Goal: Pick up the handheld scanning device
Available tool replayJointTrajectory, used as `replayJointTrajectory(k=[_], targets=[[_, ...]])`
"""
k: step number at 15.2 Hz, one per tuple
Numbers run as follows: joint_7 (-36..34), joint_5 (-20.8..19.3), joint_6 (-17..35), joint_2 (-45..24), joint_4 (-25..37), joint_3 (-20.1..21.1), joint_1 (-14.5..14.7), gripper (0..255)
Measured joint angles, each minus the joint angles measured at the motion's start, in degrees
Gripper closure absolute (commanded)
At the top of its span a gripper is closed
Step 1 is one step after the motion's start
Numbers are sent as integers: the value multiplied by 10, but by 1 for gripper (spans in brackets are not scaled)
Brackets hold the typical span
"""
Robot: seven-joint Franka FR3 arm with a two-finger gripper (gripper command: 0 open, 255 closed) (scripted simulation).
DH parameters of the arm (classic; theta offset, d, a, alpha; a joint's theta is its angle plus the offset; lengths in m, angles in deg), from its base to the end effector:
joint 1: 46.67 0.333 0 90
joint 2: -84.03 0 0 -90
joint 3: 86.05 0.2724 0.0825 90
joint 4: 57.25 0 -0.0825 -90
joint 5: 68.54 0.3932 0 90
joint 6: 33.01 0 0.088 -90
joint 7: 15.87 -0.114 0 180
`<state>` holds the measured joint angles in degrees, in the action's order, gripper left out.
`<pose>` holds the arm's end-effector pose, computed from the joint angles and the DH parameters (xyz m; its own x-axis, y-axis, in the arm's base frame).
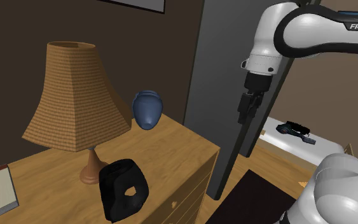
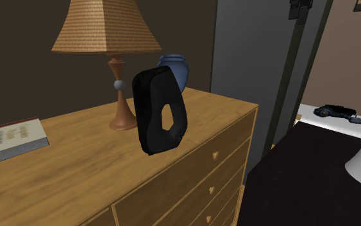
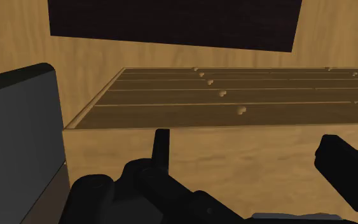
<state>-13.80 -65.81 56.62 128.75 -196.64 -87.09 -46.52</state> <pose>0.3432 -0.0004 0.5137 0.9959 0.0272 -0.0857 0.0218 -0.9978 -0.0634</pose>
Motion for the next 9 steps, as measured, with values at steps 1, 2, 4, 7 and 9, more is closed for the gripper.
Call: replayJointTrajectory(k=[1, 2, 4, 7, 9], targets=[[0, 0, 0, 0, 0, 0, 0, 0], [4, 1, 5, -8, 4, 1, 4, 0], [14, 7, 29, -38, 12, 10, 17, 0], [37, 13, 66, -83, 25, 22, 39, 0], [50, 18, 93, -115, 33, 32, 53, 0]])
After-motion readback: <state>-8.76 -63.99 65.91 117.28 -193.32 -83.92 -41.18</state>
